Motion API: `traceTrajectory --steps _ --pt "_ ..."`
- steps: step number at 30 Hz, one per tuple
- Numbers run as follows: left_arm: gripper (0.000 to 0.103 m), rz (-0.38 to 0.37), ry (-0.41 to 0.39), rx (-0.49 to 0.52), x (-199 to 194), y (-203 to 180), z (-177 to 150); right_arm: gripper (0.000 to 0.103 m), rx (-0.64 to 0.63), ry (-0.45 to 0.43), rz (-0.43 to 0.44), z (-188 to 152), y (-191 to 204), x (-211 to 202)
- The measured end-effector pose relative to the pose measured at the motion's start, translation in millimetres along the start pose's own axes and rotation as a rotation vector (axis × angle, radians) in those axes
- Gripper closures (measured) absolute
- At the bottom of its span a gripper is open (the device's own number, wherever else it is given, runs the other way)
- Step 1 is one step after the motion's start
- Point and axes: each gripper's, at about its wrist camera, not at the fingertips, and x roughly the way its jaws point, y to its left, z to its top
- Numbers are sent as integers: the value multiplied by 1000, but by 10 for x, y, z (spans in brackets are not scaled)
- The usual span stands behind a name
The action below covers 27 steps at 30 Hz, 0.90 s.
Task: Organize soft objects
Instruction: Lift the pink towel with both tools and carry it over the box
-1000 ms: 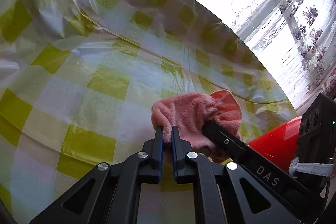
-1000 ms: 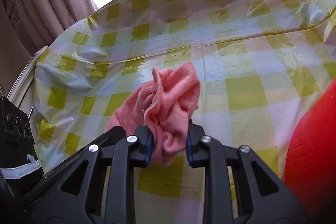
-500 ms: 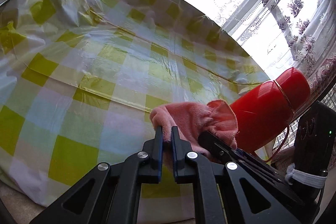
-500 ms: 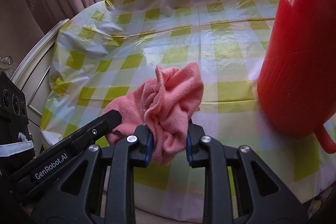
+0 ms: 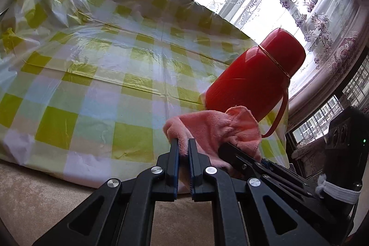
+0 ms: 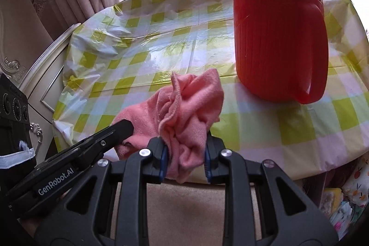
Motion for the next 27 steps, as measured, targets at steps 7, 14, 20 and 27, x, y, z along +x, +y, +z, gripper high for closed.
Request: traceTrajectory --steps 7,14,20,27 --pt "96 -63 53 69 86 -445 -232 75 43 -19 -43 -203 -360 -369" --pt "96 -161 131 158 289 -1031 -450 75 128 -32 -123 -395 -906 -781" --pt "96 -252 199 241 432 -1571 -687 75 203 -37 -216 -580 -1349 -1168" --pt "96 -319 272 321 557 -2055 -936 75 286 -29 -300 -792 -1765 -1533"
